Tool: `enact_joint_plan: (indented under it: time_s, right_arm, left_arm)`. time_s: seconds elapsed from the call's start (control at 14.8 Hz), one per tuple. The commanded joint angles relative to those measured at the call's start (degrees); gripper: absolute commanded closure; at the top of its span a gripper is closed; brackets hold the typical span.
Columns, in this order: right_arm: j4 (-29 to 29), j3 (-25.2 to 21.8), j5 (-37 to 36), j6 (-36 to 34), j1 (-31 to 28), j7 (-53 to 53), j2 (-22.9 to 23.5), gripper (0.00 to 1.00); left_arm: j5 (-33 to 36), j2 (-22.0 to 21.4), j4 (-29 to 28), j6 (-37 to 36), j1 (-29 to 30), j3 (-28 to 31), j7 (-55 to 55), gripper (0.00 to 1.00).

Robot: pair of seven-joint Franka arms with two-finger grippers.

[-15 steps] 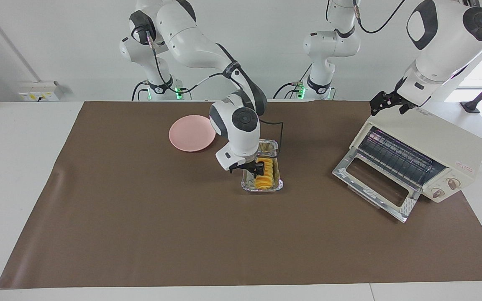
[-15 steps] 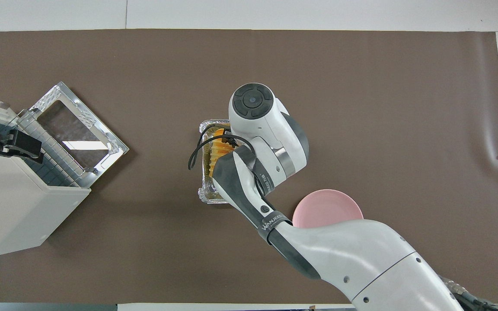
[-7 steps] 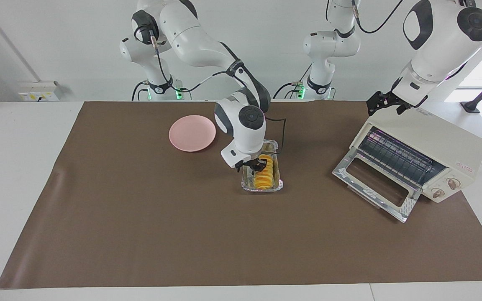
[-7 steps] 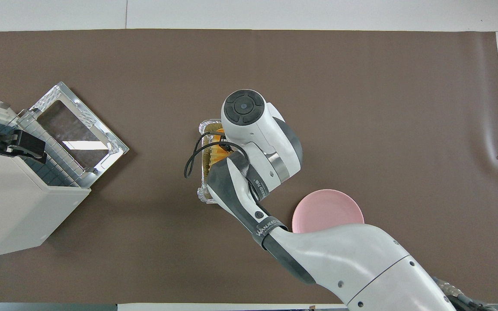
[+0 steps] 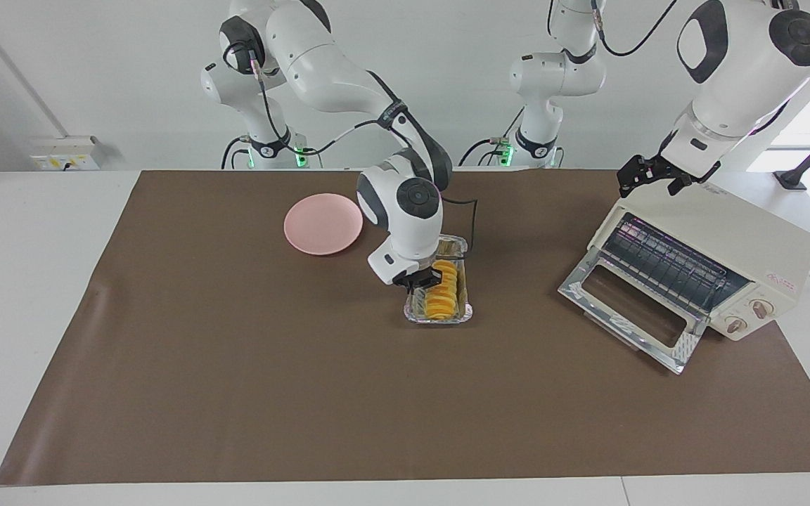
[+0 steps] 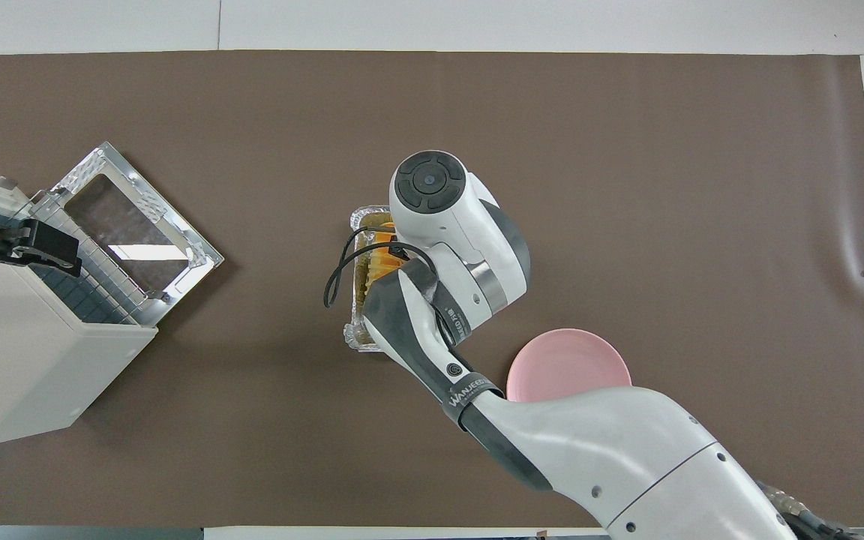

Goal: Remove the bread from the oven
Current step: 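Grasp the foil tray rim with the right gripper, then drag the foil tray farther from the oven with the right gripper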

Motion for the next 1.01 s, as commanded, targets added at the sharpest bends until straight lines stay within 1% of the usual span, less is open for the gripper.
enact_joint_plan:
  time_s: [0.0,0.2,0.34,0.47,0.61,0.68,0.74,0.95]
  right_arm:
    - [-0.4,0.3,0.2,0.7,-0.7,-1.6,-0.7,1.00]
    - [-0.1,0.1,0.8,0.4,-1.8,-1.7,-2.0,1.00]
    - [1.7,0.4,0.6,-2.2,-5.6,-2.1,-4.1,1.00]
    - [2.7,0.4,1.1,-5.8,-7.9,-4.6,-7.0,1.00]
    - [2.5,0.2,4.4,-8.0,-11.3,-10.4,-10.1,1.00]
    - [2.3,0.0,4.5,-9.5,-12.9,-13.9,-11.2,1.00]
    - [2.3,-0.1,4.5,-10.4,-15.2,-16.6,-11.5,1.00]
    - [1.0,-0.2,4.5,-9.9,-19.9,-24.5,-11.7,1.00]
  left_arm:
    - [-0.3,-1.3,-1.6,1.3,0.8,-0.5,0.4,0.00]
    - [-0.3,-1.3,-1.5,1.2,0.7,-0.4,0.3,0.00]
    - [-0.3,-1.4,-1.4,1.1,0.7,-0.4,0.2,0.00]
    - [-0.3,-1.5,-1.4,1.1,0.7,-0.4,0.1,0.00]
    - [-0.3,-1.5,-1.4,1.1,0.7,-0.4,0.1,0.00]
    - [-0.3,-1.5,-1.4,1.1,0.7,-0.4,0.1,0.00]
    - [-0.3,-1.5,-1.4,1.1,0.7,-0.4,0.1,0.00]
    - [-0.3,-1.5,-1.4,1.1,0.7,-0.4,0.1,0.00]
